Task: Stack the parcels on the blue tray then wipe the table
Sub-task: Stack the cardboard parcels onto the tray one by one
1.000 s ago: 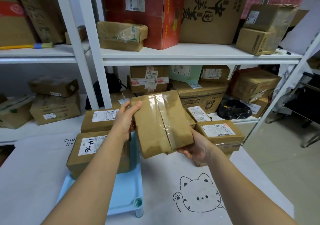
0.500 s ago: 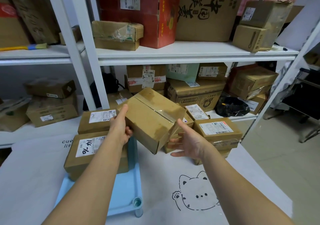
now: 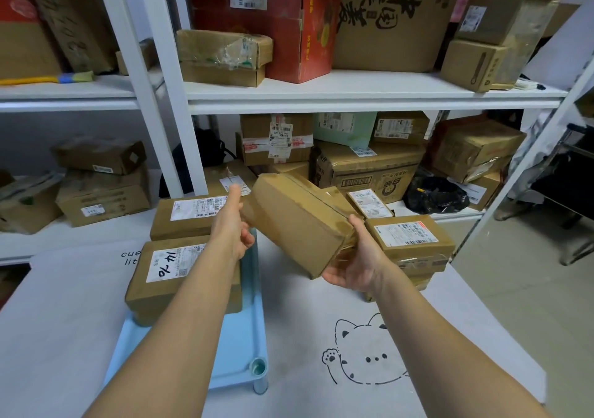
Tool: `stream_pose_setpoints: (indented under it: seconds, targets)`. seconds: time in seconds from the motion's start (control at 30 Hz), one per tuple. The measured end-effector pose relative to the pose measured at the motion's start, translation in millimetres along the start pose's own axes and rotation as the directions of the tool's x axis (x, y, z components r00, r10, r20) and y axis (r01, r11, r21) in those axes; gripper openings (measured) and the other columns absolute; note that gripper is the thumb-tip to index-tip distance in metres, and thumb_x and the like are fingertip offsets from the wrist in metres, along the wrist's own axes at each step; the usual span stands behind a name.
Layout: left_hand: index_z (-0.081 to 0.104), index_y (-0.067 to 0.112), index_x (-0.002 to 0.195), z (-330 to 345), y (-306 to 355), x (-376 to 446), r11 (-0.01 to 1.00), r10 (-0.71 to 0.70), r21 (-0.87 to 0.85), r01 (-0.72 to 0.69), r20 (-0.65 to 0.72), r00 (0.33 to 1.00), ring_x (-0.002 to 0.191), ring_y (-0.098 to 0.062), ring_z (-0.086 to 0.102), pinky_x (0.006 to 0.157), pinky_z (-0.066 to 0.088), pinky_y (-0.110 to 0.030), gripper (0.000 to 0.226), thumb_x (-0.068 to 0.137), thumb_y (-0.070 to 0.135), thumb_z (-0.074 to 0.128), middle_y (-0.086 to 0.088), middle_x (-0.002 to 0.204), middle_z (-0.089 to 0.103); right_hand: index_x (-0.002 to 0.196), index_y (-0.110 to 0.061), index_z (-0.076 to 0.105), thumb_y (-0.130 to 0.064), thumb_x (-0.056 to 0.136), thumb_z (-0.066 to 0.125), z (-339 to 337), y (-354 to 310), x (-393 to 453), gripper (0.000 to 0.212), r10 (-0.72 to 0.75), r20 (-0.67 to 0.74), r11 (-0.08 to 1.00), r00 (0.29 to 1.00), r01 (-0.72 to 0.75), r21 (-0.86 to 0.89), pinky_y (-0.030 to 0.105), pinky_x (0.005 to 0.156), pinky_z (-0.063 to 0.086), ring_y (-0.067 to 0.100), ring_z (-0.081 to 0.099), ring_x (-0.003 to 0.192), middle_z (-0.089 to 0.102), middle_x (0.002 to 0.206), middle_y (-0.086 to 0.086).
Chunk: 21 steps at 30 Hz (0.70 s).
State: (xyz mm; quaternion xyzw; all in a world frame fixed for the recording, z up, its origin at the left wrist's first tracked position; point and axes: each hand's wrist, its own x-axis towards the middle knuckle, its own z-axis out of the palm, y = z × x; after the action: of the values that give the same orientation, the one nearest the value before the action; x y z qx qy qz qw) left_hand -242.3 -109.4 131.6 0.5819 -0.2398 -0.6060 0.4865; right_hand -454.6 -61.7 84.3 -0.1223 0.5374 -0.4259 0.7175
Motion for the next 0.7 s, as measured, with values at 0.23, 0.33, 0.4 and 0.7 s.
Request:
stream_pose_setpoints:
  seconds: [0.23,0.33,0.4,0.7]
  targets:
    - [0.058,0.013,0.123,4,3,-6,0.998,0.026,-0.059,-0.025,0.005,1.000,0.046,-0.008,0.024,0.033,0.030,-0.015,0.056,0.098,0.053,0.028,-0.016,0.099,0.064,0.107,-0.010,0.061,-0.083,0.068,0.049,-6,2,2,0.083,0.017,-0.047,0.999,0.999,-0.015,0.040,0.037,0.067,0.056,0.029,0.071,0.064,0.072,0.076,0.015]
    - [0.057,0.013,0.125,4,3,-7,0.997,0.032,-0.075,-0.032,-0.002,0.999,0.048,-0.008,0.025,0.034,0.032,-0.014,0.054,0.099,0.051,0.028,-0.014,0.099,0.064,0.115,-0.011,0.060,-0.083,0.067,0.050,-3,1,0,0.087,0.027,-0.037,0.999,0.999,-0.025,0.034,0.036,0.067,0.060,0.030,0.071,0.066,0.072,0.079,0.016]
    - [0.056,0.014,0.126,3,3,-8,0.996,0.029,-0.084,-0.030,-0.010,1.000,0.048,-0.008,0.025,0.035,0.033,-0.015,0.052,0.100,0.050,0.029,-0.014,0.102,0.065,0.115,-0.009,0.059,-0.081,0.067,0.053,0,1,-4,0.086,0.027,-0.020,0.999,0.999,-0.026,0.044,0.037,0.059,0.061,0.030,0.071,0.064,0.071,0.078,0.016]
    - [0.053,0.014,0.122,2,-4,-7,0.997,0.045,-0.064,-0.049,-0.069,0.997,0.059,-0.011,0.042,0.055,0.046,-0.023,0.039,0.099,0.041,0.038,-0.009,0.101,0.057,0.128,-0.015,0.048,-0.056,0.064,0.073,11,-3,-11,0.080,-0.139,-0.103,0.988,0.985,0.145,0.045,0.040,0.067,0.057,0.031,0.061,0.099,0.057,0.113,0.013]
